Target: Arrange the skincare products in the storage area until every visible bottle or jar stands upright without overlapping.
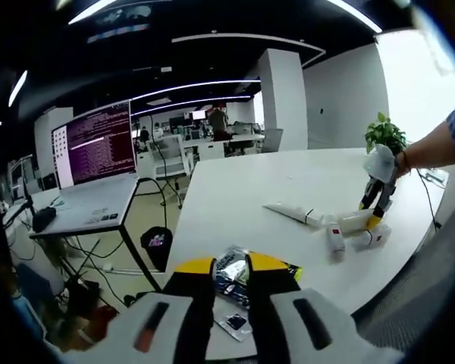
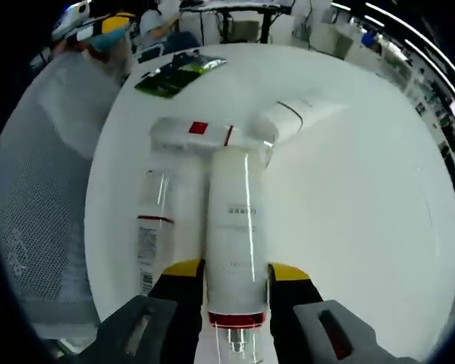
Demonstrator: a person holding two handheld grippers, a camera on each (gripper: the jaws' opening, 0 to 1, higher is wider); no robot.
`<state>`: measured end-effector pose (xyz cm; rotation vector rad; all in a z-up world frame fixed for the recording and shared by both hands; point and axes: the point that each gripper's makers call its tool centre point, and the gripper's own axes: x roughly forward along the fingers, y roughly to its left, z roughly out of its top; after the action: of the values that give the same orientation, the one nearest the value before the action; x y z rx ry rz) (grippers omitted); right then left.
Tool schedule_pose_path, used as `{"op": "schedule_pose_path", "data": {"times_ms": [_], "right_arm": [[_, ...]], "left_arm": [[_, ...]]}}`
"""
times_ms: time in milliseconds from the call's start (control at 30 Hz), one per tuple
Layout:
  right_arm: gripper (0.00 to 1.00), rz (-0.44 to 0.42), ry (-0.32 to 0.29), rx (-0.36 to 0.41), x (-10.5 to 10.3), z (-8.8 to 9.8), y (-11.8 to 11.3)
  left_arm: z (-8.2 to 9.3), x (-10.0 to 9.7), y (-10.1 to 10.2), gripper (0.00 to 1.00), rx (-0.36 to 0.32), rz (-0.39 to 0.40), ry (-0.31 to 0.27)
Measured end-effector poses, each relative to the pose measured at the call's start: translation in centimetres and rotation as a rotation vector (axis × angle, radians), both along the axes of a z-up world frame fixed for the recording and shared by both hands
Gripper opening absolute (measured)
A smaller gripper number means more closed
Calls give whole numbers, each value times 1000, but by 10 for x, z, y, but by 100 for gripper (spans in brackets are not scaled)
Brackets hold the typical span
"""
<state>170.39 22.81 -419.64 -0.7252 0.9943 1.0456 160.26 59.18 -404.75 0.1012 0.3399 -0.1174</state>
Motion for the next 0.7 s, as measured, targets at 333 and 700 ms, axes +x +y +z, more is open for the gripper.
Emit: {"op": "schedule_pose_path", "data": {"times_ms": [333, 700], "right_arm": [[44, -55, -27, 81, -8, 0, -22], [32, -38, -25, 48, -14, 2, -34]], "left_arm": [[-3, -1, -1, 11, 13, -5, 16], [-4, -1, 0, 11, 16, -2, 23]]}}
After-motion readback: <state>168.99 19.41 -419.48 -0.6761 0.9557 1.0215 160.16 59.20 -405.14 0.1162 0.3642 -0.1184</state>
